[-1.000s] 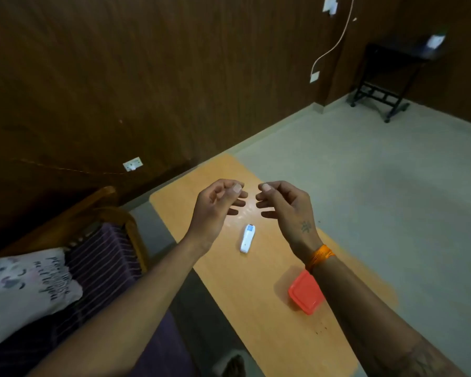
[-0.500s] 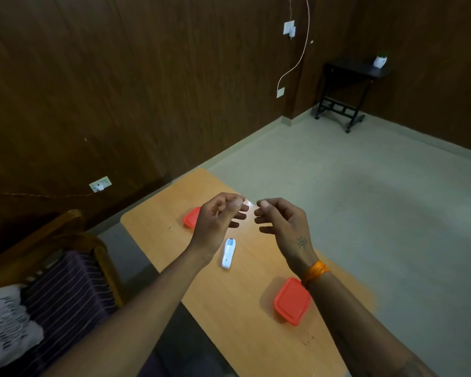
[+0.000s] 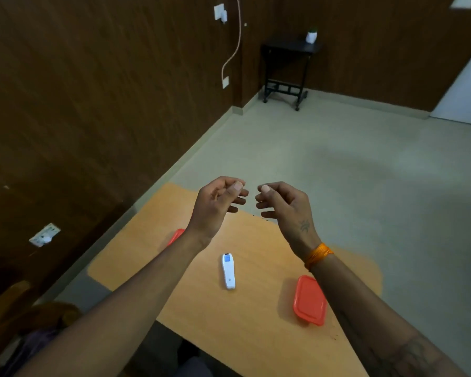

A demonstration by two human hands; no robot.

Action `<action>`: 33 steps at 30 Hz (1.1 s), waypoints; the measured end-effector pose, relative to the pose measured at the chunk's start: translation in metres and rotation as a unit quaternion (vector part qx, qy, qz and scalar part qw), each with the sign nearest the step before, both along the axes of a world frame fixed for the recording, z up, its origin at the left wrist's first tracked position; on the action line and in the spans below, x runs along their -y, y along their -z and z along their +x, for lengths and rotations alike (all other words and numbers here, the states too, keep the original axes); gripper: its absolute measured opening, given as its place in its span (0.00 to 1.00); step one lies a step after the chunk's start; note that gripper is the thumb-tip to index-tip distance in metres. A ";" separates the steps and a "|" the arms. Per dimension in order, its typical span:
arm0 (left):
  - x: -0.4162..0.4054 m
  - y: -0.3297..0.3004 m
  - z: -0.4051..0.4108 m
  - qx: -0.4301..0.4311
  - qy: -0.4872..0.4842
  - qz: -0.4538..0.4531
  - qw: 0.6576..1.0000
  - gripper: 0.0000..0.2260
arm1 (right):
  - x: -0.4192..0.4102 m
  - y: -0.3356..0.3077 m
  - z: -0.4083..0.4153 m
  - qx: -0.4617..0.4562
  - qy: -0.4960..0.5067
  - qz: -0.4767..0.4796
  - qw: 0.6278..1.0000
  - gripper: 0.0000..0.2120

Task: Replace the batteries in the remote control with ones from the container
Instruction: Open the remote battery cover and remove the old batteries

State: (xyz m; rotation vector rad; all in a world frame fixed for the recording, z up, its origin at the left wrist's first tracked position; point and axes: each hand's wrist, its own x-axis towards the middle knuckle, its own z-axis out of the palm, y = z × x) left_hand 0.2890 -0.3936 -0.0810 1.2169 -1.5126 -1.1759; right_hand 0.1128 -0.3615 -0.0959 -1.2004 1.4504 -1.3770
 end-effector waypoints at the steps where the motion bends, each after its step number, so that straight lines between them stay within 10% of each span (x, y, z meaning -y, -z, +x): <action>1: 0.012 0.001 0.008 -0.002 0.016 0.007 1.000 0.11 | 0.007 0.002 0.011 0.002 0.015 0.006 1.000 0.12; 12: 0.101 0.019 0.078 -0.009 0.152 0.068 0.986 0.14 | 0.054 0.020 0.095 0.041 0.161 0.045 0.985 0.10; 33: 0.073 0.223 0.116 0.035 0.121 0.199 0.972 0.10 | 0.014 0.216 0.129 0.088 0.214 0.160 0.960 0.10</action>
